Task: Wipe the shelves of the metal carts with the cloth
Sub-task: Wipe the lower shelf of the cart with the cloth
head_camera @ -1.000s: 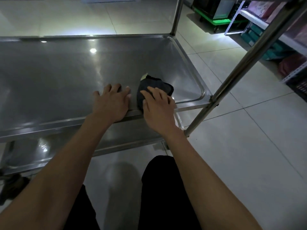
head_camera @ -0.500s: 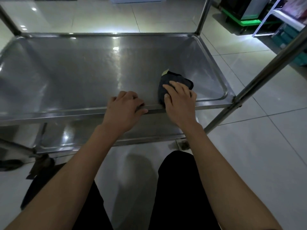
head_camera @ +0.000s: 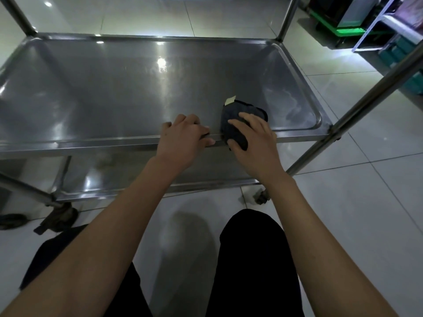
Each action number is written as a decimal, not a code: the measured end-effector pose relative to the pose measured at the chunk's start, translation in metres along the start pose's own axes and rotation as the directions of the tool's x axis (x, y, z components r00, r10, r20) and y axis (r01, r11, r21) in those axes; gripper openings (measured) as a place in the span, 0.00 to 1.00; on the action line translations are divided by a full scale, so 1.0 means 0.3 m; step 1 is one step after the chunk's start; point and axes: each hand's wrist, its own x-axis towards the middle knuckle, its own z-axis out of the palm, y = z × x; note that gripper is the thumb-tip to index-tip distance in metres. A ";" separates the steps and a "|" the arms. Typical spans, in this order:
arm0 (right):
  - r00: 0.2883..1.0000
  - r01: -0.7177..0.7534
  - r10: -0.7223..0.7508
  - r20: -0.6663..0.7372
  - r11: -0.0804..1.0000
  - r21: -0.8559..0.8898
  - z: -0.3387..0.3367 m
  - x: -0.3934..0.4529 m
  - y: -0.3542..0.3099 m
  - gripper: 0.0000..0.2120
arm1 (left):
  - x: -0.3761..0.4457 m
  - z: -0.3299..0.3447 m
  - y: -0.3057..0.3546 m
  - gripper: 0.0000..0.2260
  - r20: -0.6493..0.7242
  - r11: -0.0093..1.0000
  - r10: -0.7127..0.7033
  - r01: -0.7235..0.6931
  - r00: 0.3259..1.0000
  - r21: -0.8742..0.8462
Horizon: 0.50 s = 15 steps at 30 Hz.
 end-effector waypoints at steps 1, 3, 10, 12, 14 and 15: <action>1.000 -0.011 0.011 0.026 1.000 0.000 -0.006 0.010 0.009 0.23 | 0.009 0.002 0.006 0.14 -0.002 1.000 0.003 -0.003 1.000 -0.003; 0.996 -0.046 0.046 0.077 0.999 -0.006 -0.019 0.035 0.026 0.25 | 0.030 0.007 0.017 0.14 -0.005 1.000 0.005 -0.005 1.000 -0.016; 0.999 -0.045 0.048 0.021 0.991 -0.123 0.002 0.035 0.035 0.26 | 0.077 0.037 0.051 0.14 -0.037 0.999 0.025 -0.026 0.999 -0.042; 0.999 -0.027 0.024 -0.021 0.989 -0.144 0.023 0.023 0.023 0.24 | 0.074 0.042 0.042 0.13 -0.056 0.998 0.036 -0.039 0.998 -0.043; 0.998 -0.029 0.020 -0.067 0.989 -0.146 0.037 0.015 0.012 0.23 | 0.073 0.037 0.036 0.13 -0.036 0.998 0.051 -0.052 0.998 -0.035; 0.996 -0.031 0.019 -0.088 0.990 -0.141 0.041 0.011 0.008 0.22 | 0.069 0.031 0.033 0.14 -0.017 0.998 0.061 -0.061 0.998 -0.029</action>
